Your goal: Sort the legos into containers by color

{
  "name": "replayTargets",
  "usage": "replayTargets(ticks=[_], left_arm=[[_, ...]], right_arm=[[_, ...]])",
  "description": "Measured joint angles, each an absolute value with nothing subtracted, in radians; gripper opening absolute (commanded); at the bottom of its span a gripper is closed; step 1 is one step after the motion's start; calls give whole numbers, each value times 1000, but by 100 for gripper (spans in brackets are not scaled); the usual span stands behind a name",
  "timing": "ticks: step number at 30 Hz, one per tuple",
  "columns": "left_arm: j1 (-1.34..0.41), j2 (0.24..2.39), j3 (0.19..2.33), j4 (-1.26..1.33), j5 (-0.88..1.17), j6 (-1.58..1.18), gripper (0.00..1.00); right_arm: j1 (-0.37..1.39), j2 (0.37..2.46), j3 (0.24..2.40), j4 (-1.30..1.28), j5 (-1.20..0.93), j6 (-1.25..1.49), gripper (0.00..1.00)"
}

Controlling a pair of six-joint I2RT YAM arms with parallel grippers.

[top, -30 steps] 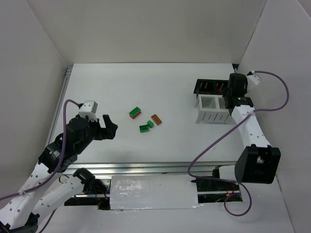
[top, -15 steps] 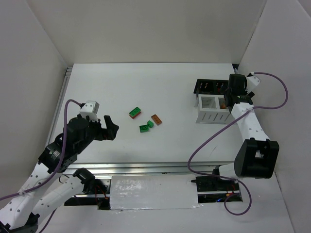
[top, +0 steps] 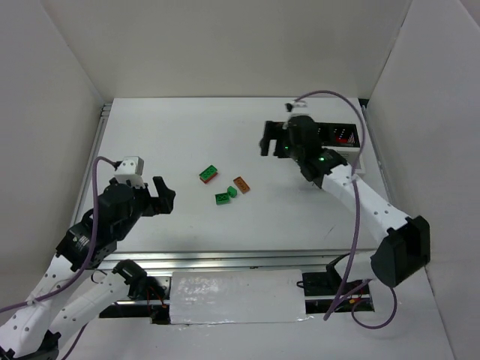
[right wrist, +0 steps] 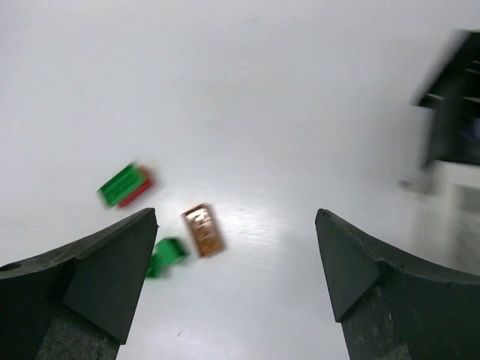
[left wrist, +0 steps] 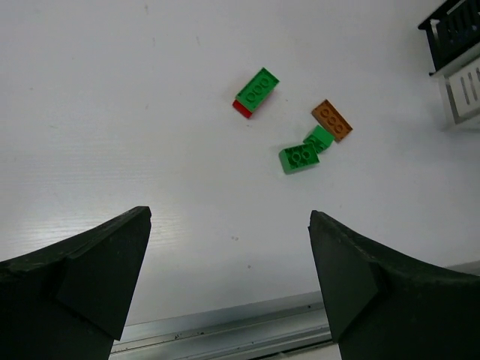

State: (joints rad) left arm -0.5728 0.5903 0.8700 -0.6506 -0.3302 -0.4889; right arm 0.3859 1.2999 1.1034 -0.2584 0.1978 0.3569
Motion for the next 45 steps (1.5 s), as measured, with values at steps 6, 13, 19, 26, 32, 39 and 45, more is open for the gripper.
replayTargets(ticks=[6, 13, 19, 26, 32, 39, 45], left_arm=[[-572, 558, 870, -666, -401, -506, 100], [-572, 570, 870, -667, -414, -505, 100], [-572, 595, 870, -667, -410, -505, 99], [-572, 608, 870, -666, -399, -504, 100], [-572, 614, 870, -666, -389, -503, 99], [-572, 614, 870, -666, -385, -502, 100], [-572, 616, 870, -666, -376, -501, 100]], right_arm=[[647, 1604, 1332, -304, 164, 217, 87], [715, 1855, 1352, -407, 170, 161, 84], [715, 1892, 1356, -424, 160, 147, 83], [715, 1921, 1358, -405, 155, 153, 82], [702, 1921, 1358, -400, 123, 163, 81], [634, 1911, 1328, -356, 54, 191, 79], [592, 1915, 1343, -371, 32, 185, 76]])
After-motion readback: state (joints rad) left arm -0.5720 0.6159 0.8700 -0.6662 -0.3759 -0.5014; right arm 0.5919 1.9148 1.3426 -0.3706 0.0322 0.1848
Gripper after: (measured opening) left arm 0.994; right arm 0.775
